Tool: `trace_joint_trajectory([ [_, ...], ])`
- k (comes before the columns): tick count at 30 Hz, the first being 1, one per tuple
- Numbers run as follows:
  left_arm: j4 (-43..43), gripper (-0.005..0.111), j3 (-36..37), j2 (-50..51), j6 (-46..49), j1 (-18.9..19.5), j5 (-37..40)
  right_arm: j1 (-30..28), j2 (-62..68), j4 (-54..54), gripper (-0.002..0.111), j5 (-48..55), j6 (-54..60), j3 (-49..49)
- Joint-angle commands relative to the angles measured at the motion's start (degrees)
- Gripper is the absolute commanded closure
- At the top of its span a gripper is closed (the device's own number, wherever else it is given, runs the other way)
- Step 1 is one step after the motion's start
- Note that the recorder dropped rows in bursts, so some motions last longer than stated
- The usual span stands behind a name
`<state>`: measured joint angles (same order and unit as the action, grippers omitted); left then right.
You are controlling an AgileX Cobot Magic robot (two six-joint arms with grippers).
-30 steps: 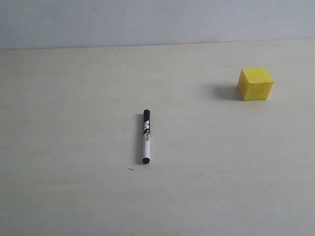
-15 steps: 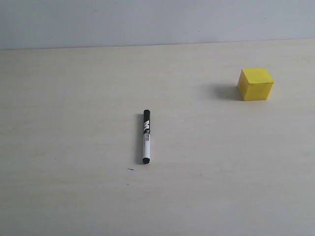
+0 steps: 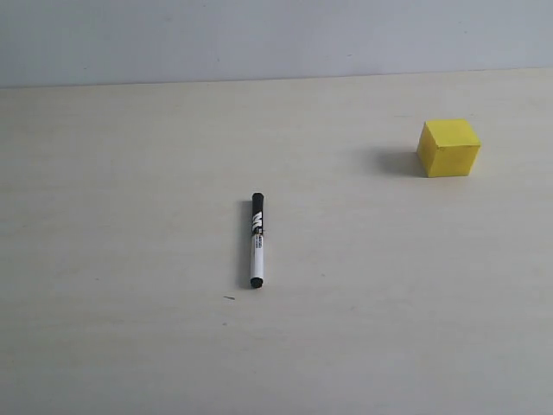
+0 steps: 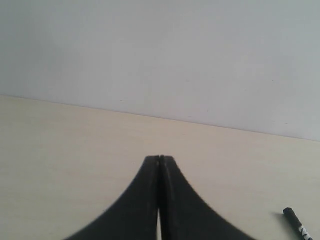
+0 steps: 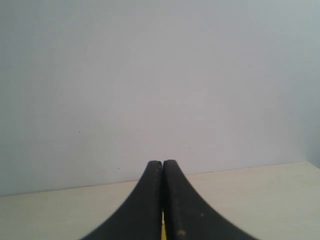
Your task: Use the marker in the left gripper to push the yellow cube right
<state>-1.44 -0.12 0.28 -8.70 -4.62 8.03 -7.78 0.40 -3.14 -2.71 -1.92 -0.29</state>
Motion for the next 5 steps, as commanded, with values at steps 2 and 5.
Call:
trace_joint_trajectory([
  [2, -0.17, 0.107, 0.12, -0.28, -0.24, 0.18, -0.01, -0.18, -0.4, 0.55, 0.108, -0.02, 0.2, 0.29],
  [5, -0.17, 0.107, 0.12, -0.28, -0.24, 0.18, -0.01, -0.18, -0.4, 0.55, 0.108, -0.02, 0.2, 0.29],
])
